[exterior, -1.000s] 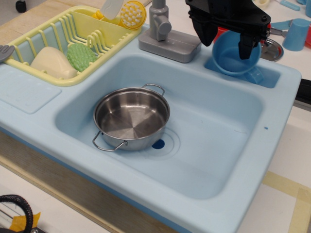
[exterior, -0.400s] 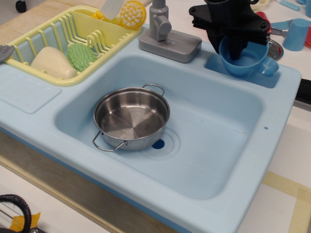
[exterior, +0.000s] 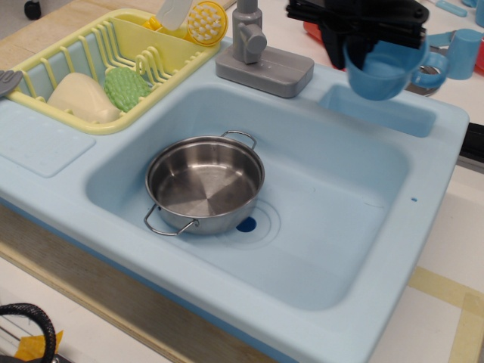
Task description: Put cup into pot or pan
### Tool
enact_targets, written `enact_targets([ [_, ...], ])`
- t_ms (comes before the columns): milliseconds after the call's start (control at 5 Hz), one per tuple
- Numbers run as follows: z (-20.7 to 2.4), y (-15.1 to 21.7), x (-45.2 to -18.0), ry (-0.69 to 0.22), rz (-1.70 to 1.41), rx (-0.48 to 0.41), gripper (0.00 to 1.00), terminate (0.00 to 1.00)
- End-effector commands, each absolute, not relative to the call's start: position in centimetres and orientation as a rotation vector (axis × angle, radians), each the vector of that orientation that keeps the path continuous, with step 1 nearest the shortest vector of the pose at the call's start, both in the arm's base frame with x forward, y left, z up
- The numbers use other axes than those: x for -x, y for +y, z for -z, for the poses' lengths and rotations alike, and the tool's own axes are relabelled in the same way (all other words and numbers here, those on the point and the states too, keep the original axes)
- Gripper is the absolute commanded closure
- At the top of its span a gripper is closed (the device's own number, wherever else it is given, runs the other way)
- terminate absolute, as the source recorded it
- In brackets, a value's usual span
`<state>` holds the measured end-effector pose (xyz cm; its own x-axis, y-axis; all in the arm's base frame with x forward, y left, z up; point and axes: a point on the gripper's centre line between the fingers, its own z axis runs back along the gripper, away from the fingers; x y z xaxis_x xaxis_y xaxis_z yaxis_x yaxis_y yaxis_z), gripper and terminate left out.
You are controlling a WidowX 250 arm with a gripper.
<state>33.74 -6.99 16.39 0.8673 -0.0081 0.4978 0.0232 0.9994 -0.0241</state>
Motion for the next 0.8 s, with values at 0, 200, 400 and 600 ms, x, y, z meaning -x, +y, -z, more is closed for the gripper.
enact_targets([
  [0, -17.9, -4.7, -30.9, -0.494, -0.139, -0.002, 1.00, 0.00],
  [200, -16.8, -2.2, -29.0, -0.483, -0.266, -0.022, 1.00, 0.00],
  [400, -16.0, 0.2, -27.3, -0.425, -0.376, -0.049, 1.00, 0.00],
  [600, -14.8, 2.1, -26.5, -0.331, -0.496, -0.074, 1.00, 0.00],
])
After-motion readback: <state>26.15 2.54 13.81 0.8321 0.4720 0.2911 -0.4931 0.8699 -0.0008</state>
